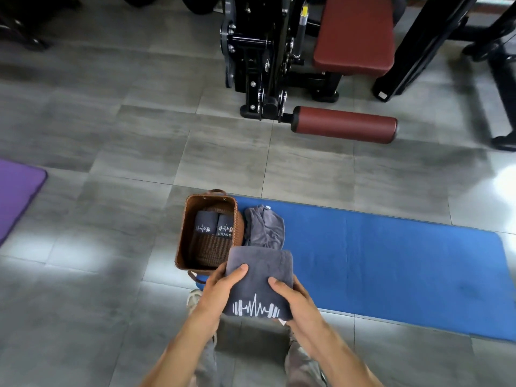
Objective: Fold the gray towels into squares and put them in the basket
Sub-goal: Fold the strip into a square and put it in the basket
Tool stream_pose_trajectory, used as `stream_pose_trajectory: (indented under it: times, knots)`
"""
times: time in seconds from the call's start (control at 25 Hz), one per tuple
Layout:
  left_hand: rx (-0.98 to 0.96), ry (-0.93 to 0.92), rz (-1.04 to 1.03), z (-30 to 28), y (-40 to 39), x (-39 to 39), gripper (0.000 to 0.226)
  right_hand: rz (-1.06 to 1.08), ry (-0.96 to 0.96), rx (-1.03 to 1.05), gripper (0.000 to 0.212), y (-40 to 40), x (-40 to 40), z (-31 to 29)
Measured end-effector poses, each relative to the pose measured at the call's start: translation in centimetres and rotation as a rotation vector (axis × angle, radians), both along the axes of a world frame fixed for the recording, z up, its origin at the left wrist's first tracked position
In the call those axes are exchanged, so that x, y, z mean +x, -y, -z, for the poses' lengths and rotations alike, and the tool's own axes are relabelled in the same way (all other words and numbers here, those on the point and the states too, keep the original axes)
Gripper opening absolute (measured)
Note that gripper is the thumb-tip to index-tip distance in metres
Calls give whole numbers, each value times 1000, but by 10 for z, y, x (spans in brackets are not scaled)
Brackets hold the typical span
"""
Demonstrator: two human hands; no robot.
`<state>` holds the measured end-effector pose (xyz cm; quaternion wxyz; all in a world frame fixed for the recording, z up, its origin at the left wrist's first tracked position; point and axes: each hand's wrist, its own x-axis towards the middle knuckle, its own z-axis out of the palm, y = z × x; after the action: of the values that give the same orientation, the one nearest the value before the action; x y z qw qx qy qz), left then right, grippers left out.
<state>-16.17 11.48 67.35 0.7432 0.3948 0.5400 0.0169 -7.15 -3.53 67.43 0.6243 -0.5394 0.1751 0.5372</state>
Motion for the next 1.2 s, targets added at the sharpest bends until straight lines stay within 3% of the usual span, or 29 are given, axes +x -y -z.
stream_pose_trajectory:
  times: [0.12, 0.28, 0.48, 0.76, 0.88, 1.04, 1.2]
  knots:
    - [-21, 17, 84, 9, -57, -14, 49, 34, 46, -48, 59, -51, -27, 3]
    - [-48, 51, 191, 13, -128, -30, 34, 180, 100, -126, 45, -114, -61, 2]
    - [-14, 51, 231, 18, -178, -50, 22, 251, 88, -160, 66, -166, -91, 14]
    - [43, -2, 223, 46, -175, -67, 14, 211, 115, -154, 64, -168, -99, 45]
    - [71, -9, 260, 63, -159, -70, 21, 168, 102, -115, 54, -147, -98, 61]
    - [75, -19, 308, 84, -149, -70, 32, 201, 90, -117, 59, -130, -98, 86]
    - [63, -70, 286, 116, -163, -73, 23, 225, 56, -123, 42, -146, -109, 128]
